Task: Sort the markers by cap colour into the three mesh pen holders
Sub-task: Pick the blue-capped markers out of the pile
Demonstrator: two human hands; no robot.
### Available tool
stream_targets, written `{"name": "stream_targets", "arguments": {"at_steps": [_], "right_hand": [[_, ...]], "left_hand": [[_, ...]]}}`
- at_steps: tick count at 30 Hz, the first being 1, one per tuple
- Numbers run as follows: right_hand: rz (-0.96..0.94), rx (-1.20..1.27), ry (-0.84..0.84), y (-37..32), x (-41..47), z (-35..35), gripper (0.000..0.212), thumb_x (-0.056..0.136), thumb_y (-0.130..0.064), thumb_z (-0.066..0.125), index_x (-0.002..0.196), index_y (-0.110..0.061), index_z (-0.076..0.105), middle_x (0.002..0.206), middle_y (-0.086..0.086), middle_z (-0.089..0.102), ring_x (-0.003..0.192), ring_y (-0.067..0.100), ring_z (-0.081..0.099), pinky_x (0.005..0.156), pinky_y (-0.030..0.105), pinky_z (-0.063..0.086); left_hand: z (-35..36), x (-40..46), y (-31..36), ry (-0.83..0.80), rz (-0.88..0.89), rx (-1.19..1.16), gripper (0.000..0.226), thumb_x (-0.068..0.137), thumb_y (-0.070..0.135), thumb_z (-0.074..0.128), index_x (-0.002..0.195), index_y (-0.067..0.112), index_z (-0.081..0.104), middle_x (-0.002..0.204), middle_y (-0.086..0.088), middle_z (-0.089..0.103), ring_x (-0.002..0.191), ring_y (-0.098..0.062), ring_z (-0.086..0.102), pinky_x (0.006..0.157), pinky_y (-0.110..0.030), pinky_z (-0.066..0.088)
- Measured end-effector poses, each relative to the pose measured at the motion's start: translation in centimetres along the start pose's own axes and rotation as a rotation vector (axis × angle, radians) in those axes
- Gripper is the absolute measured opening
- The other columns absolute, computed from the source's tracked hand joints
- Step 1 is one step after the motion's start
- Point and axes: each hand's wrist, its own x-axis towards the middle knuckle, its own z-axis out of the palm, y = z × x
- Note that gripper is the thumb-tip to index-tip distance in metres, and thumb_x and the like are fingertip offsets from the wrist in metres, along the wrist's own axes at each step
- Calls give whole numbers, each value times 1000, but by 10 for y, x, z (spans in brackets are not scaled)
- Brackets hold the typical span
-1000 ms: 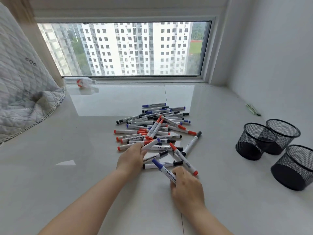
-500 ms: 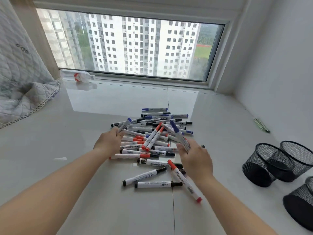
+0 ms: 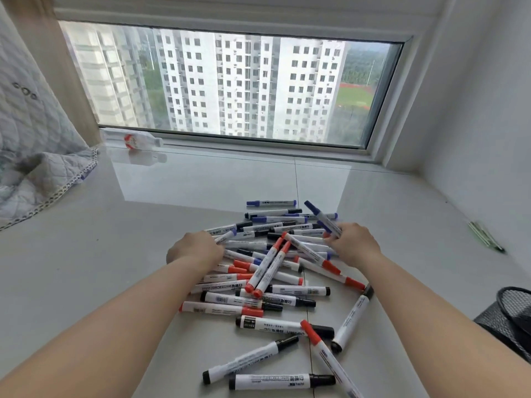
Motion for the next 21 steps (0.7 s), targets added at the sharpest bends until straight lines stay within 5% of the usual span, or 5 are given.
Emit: {"name": "stream_targets", "arguments": {"at_steps": [8,13,21], "right_hand": [[-115,-113,-205,-9,19,19,17,79,-38,68,89,-26,63,79,-6,60,75,16,58,67,27,45],[-191,-132,-210,-3,23,21,23,76,-43,68,86,-23,63,78,-6,58,74,16,55,59,26,39],[-265,-212,-174,9,16,22,20,66,-45,65,65,-30,52,80,-10,53,72,11,52,54,26,37]], "left_hand": [[2,8,23,-60,-104,21,36,84,47,49,103,17,59,101,-4,58,87,-21,55,70,-29,43],[7,16,36,-154,-98,-19,30,81,43,50,96,19,61,92,0,65,83,-17,59,69,-27,45],[16,21,39,-91,-152,-148,30,84,45,49,88,19,61,84,-3,65,71,-19,59,52,-23,39]]}}
